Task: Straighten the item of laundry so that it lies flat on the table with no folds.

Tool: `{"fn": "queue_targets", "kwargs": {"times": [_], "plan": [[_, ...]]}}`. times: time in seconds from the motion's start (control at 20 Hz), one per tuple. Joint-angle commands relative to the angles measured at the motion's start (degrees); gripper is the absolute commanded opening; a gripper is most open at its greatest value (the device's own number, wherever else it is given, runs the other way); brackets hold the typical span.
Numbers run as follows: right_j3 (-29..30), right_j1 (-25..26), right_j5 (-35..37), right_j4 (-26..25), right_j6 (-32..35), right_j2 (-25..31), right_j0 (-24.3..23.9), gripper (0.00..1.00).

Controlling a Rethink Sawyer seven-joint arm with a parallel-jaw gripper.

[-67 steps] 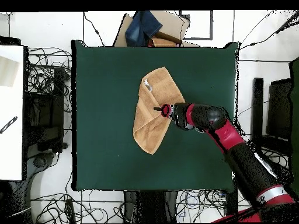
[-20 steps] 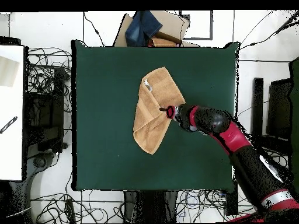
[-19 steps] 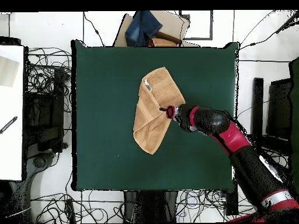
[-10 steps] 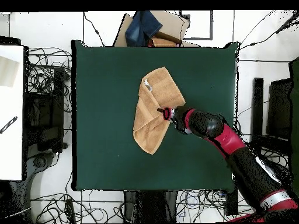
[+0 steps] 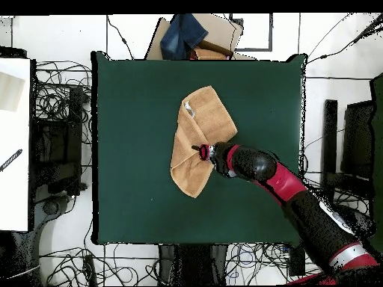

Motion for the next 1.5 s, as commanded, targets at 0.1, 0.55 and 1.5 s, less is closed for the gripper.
{"fn": "queue_targets", "kwargs": {"times": [0.1, 0.55, 1.5], "plan": [[1.3, -0.2, -1.1, -0.3, 7.9, -3.0, 2.5, 1.00], [-0.5, 1.8, 1.5, 0.7, 6.0, -2.5, 1.9, 1.00], [-2.5, 5.3, 0.8, 0.3, 4.4, -2.2, 1.3, 1.00]]}}
